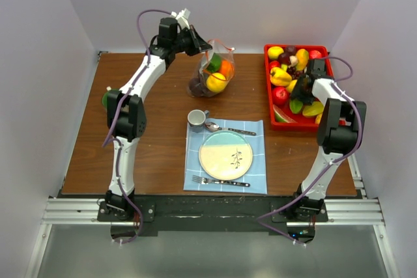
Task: Place the food in the zip-top bag and seal the zipper
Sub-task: Pick up the fake fruit from the bin, then place the fake fruit in the zipper food storage bag, then adjust the zipper food storage bag at the center of the board.
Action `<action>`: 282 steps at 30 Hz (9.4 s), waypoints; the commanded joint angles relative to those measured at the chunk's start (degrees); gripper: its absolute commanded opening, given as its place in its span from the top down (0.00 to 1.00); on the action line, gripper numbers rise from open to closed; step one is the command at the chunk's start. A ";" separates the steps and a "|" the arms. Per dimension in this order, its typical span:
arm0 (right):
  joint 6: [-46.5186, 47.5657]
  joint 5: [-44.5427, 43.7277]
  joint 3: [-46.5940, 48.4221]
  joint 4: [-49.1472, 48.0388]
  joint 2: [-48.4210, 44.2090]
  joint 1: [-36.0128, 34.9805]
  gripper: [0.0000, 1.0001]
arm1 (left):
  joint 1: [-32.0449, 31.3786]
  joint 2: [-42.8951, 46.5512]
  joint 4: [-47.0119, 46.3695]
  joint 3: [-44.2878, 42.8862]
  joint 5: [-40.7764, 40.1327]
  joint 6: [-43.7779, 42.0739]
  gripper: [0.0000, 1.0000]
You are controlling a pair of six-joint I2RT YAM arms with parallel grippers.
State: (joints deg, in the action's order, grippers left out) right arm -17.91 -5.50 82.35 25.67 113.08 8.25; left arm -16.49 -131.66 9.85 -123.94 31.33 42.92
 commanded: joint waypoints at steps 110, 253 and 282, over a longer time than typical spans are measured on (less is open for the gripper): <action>-12.58 47.77 8.36 -58.54 7.68 -18.71 0.57 | 3.83 -1.06 21.09 -11.24 10.41 -11.19 1.00; -13.21 41.43 54.77 2.10 10.77 -27.06 1.00 | 0.12 35.60 -22.30 38.51 -7.97 -2.65 0.64; 5.43 41.36 51.25 14.93 3.47 -30.40 1.00 | 2.52 25.39 -69.87 53.18 19.12 -40.08 0.58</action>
State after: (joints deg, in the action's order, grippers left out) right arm -16.16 35.48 133.43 40.66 121.95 -20.82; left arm -12.49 -106.39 -53.23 -72.05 50.26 11.51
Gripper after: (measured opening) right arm 0.113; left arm 0.413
